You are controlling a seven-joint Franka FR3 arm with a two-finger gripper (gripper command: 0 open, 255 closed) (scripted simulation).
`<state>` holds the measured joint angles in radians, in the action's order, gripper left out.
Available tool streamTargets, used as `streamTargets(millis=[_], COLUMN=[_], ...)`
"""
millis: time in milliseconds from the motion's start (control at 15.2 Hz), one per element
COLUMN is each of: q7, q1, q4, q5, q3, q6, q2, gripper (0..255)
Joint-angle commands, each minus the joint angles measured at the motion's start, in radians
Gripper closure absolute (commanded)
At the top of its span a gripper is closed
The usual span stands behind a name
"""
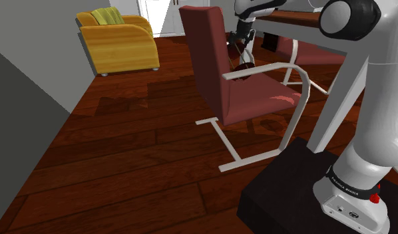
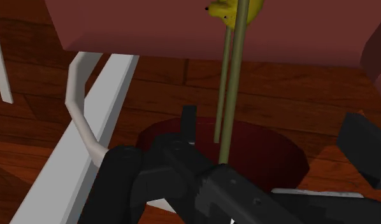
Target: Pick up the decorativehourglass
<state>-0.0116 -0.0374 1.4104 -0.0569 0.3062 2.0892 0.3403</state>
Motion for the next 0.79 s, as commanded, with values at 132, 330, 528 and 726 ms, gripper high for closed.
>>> streamTargets(millis=[132,330,528,726], q7=[-0.023,-0.023,-0.022,-0.031], q1=[-0.003,0.0,0.005,0.02], q4=[0.061,0.098,0.127,0.18], q5=[0.01,0.009,0.006,0.018], q3=[0.018,0.019,0.023,0.027], q6=[-0.023,0.016,0.049,0.065], q2=[0.01,0.013,0.017,-0.02], gripper=[0,0,0,255])
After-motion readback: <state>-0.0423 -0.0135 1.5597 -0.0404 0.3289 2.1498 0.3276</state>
